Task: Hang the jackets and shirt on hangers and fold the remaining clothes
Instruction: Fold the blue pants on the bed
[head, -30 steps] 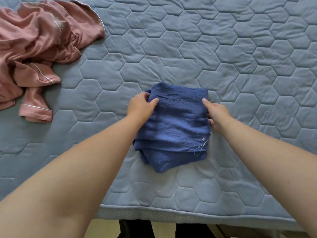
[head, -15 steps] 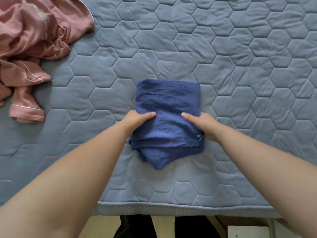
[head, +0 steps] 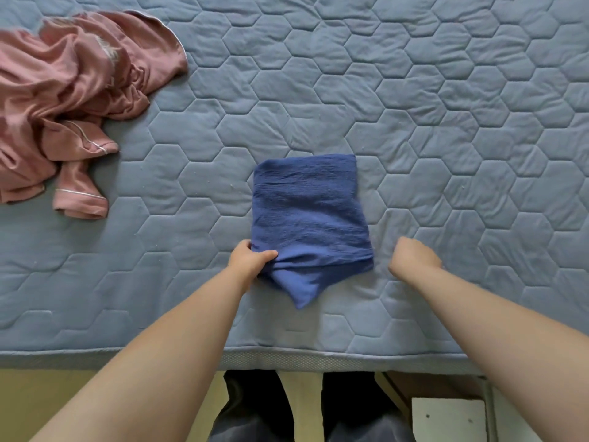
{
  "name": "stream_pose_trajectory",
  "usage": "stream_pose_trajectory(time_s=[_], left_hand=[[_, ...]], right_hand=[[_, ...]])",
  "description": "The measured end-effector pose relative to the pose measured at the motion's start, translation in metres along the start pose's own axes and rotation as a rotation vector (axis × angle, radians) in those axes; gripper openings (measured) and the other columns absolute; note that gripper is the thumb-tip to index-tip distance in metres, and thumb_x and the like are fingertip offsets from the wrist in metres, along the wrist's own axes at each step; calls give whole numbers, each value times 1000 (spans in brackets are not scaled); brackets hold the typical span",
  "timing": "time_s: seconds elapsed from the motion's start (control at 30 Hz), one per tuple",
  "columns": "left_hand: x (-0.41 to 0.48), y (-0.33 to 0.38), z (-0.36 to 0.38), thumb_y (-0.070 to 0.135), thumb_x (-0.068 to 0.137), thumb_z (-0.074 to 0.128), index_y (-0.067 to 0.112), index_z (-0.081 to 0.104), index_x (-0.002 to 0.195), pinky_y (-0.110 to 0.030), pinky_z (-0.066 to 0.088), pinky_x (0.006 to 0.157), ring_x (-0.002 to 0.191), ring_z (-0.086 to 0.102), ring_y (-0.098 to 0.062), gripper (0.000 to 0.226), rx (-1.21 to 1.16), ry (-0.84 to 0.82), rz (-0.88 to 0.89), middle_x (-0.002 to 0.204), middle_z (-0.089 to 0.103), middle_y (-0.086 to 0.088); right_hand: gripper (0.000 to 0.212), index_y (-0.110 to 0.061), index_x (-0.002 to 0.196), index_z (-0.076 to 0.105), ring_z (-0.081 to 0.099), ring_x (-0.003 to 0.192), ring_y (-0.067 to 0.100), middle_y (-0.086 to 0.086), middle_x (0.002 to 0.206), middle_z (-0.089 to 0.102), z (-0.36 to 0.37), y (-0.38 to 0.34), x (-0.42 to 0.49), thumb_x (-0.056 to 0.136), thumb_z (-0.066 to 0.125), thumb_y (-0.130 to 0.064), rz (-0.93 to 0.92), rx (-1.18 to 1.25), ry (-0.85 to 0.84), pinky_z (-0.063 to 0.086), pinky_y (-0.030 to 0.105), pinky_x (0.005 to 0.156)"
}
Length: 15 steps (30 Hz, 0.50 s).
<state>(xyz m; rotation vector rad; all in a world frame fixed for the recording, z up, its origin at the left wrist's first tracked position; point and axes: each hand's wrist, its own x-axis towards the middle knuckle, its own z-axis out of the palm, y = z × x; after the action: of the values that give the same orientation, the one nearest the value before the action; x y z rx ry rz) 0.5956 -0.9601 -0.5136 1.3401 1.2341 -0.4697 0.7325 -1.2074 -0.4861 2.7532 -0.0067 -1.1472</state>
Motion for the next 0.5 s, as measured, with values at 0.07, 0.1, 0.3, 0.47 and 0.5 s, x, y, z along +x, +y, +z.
stream_pose_trajectory(time_s=[0.07,0.1,0.3,0.47,0.5], left_hand=[[-13,-12,3,18,71,77,9,48,127,-37,43,93,112,53,-30,64,382,280,219,119,56,-9],[-20,-17,4,17,73,75,10,48,128,-40,41,94,113,50,-32,62,538,394,362,119,53,-12],[-24,-40,12,42,55,78,15,59,99,-38,48,74,88,55,-28,55,1063,367,1091,94,58,-5],[-15,-37,21,28,42,84,15,58,83,-35,42,62,75,56,-29,50,1201,417,944,81,55,-5],[-13,-34,20,25,40,85,16,57,79,-33,41,58,71,56,-28,49,1229,419,948,78,55,-4]], right_hand=[[30,-5,114,54,50,113,35,16,119,53,8,1,-11,85,54,-9,-177,-60,336,45,43,86],[27,-4,106,56,52,104,38,17,110,54,13,-2,-17,80,57,-8,-320,-28,467,46,45,80],[48,-7,87,61,58,78,33,11,88,58,43,-41,-33,55,83,-34,-937,-112,584,52,38,67],[67,-9,84,61,56,72,29,9,82,56,51,-69,-34,31,91,-38,-876,-257,560,47,36,63],[62,-10,78,60,55,68,29,9,78,56,50,-73,-34,29,91,-31,-859,-278,576,45,34,60]])
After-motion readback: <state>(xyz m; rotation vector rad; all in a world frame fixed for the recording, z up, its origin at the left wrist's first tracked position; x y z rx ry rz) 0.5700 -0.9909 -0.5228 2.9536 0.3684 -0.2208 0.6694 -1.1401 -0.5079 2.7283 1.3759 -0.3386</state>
